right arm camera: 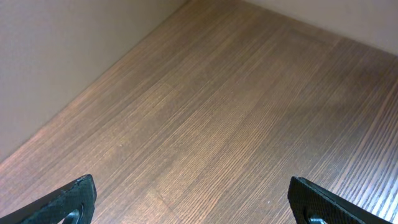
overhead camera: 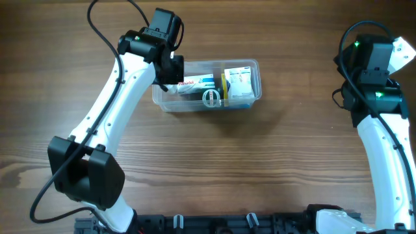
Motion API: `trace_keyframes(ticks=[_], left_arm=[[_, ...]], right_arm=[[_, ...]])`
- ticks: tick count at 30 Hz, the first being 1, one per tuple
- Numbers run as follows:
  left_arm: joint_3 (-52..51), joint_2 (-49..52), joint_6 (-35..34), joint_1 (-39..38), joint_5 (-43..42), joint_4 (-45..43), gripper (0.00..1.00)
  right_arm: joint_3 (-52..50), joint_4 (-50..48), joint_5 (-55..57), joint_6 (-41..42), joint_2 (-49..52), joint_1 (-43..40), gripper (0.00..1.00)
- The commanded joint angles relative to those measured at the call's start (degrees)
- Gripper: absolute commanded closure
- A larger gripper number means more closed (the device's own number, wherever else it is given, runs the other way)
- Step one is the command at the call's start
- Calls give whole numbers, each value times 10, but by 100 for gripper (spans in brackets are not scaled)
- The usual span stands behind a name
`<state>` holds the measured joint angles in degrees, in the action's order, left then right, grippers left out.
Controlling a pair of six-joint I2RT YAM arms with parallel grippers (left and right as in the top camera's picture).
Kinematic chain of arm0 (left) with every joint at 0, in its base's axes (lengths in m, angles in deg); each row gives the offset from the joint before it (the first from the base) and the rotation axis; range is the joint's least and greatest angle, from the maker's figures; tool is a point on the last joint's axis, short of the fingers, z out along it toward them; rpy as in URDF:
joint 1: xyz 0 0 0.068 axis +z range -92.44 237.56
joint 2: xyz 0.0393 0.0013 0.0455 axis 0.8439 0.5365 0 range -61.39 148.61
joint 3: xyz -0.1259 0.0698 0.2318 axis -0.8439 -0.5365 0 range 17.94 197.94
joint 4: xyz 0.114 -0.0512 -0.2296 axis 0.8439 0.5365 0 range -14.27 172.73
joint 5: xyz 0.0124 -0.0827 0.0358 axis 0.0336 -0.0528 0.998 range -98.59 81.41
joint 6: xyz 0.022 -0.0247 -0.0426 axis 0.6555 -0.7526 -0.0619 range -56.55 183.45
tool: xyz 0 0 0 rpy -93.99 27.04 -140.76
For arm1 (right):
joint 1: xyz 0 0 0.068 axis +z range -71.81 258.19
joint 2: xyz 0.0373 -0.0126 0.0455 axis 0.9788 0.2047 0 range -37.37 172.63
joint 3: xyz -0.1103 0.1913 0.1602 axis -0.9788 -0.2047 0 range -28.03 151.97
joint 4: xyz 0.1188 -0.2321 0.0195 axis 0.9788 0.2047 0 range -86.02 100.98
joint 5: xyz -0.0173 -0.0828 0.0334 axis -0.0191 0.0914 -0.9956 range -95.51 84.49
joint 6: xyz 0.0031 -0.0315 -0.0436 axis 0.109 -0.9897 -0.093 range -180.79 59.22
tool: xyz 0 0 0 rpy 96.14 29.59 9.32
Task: Pack container
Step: 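Carry white bottle with left gripper and lower into container's left end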
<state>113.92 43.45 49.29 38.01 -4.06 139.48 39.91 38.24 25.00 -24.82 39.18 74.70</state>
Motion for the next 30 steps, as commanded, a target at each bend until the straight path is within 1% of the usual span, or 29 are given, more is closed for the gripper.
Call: trace_keyframes(ticks=[1,6,26,29,30], left_arm=[[-18,0,-36,5,11,-16,85],[-41,0,-59,11,11,-31,85],[-132,0,-59,11,11,-118,83],[-136,0,-59,11,11,-121,80],[-136,0,-59,11,11,-122,74]], right_arm=[[-2,-2,5,5,5,1,0],[-2,-2,5,5,5,1,0],[-2,-2,5,5,5,1,0],[-2,-2,5,5,5,1,0],[-2,-2,5,6,5,1,0]])
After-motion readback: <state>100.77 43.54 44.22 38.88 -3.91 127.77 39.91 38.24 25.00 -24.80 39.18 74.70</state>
